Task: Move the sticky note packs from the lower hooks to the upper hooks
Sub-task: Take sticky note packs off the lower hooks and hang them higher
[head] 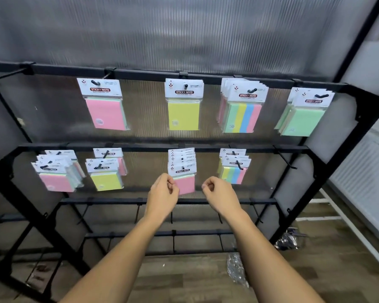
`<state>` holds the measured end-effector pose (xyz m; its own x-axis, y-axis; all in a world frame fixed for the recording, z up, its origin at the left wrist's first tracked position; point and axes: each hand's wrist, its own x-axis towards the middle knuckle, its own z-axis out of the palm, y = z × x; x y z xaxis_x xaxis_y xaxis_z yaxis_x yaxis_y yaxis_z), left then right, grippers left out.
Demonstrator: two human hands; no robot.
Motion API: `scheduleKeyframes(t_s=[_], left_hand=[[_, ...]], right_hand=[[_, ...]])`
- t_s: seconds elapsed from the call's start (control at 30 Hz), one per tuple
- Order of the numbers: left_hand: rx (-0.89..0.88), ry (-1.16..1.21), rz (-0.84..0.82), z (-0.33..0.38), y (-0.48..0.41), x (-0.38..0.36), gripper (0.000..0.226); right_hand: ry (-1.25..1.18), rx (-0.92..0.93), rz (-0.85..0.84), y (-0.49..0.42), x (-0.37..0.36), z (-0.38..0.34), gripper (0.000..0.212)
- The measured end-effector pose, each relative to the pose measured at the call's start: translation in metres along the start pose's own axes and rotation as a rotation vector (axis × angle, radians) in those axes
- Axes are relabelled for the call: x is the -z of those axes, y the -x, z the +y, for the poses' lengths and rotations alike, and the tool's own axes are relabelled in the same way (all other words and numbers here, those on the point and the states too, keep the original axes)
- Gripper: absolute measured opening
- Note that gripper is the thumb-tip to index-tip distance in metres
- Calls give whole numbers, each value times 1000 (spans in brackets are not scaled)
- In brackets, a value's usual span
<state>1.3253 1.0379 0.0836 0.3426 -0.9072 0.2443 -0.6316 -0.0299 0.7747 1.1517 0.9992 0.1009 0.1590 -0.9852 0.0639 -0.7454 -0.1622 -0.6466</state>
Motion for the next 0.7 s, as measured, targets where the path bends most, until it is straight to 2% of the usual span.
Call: scheduleKeyframes(t_s=[0.47,0.57,0.7], left_hand=[[-136,-70,-145,56,-8,-70,6],[-148,-71,-152,62,-11,-82,5],[-129,-78,-142,66,-15,-90,5]], right_hand=[[12,-169,107,-19,50,67,10],[-3,-165,129,-31,57,76,21],[10,-212,120,-48,60,84,46]])
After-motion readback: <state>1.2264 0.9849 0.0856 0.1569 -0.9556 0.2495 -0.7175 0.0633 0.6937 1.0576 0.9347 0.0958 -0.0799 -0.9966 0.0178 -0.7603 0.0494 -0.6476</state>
